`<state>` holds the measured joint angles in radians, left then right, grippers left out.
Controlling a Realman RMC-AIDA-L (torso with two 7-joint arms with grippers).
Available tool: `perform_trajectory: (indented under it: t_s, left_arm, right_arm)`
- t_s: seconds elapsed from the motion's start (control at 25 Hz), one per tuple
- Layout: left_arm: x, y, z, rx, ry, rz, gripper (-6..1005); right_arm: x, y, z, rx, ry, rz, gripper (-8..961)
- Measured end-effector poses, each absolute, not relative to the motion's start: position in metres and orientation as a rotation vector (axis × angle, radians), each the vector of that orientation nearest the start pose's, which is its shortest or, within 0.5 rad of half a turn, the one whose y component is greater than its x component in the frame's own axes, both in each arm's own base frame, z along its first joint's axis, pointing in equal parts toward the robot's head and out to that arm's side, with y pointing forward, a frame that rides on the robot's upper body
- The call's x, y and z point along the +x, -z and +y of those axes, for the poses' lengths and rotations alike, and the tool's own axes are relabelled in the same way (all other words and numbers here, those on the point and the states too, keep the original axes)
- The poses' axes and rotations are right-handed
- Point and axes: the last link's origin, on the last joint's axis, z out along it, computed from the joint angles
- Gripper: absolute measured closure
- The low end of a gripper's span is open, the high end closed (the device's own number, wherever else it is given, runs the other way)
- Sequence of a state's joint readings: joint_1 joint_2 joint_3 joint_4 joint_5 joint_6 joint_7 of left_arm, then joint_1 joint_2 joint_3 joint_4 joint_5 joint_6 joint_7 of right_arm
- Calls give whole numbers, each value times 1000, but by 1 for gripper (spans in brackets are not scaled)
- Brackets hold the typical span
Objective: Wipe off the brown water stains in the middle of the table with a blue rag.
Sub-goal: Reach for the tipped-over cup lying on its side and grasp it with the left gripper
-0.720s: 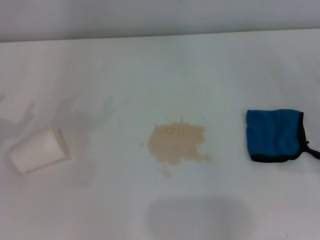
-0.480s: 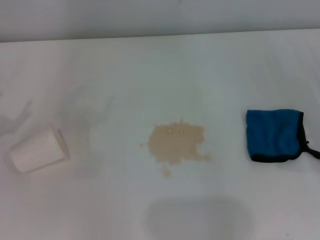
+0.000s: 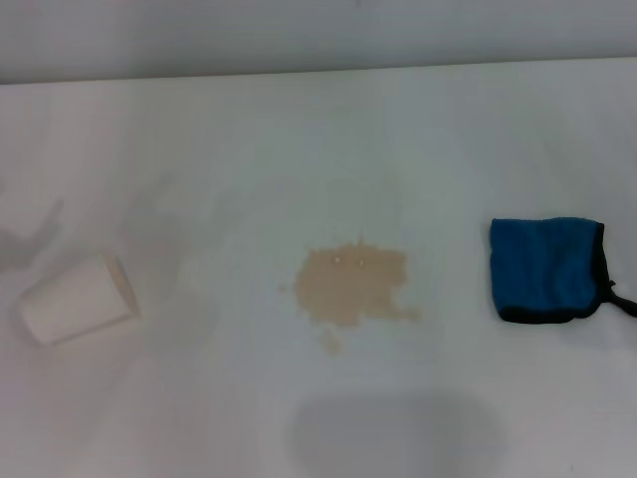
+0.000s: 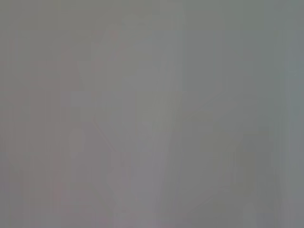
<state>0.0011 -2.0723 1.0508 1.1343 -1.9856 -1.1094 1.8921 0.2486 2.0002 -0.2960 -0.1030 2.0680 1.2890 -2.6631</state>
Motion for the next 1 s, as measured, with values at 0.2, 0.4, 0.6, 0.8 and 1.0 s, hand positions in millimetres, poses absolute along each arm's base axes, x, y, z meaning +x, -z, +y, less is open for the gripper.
perform_trajectory:
  t_s: [0.2, 0.4, 0.6, 0.8, 1.0]
  left_arm:
    - [-306, -105, 293, -1933, 792, -520, 124]
    - [-298, -96, 305, -2100, 715, -607, 124]
    - [-281, -105, 325, -2370, 479, -730, 123]
    - [-253, -113, 338, -2566, 203, -761, 123]
    - [-225, -125, 349, -2624, -79, -681, 124]
  right_arm:
    - [425, -79, 254, -1350, -652, 667, 307]
    - [424, -80, 254, -1346, -662, 671, 306]
    - [422, -81, 260, -1349, -668, 664, 306]
    - [423, -82, 270, -1357, -638, 669, 307]
    - [421, -84, 278, -1363, -631, 661, 306]
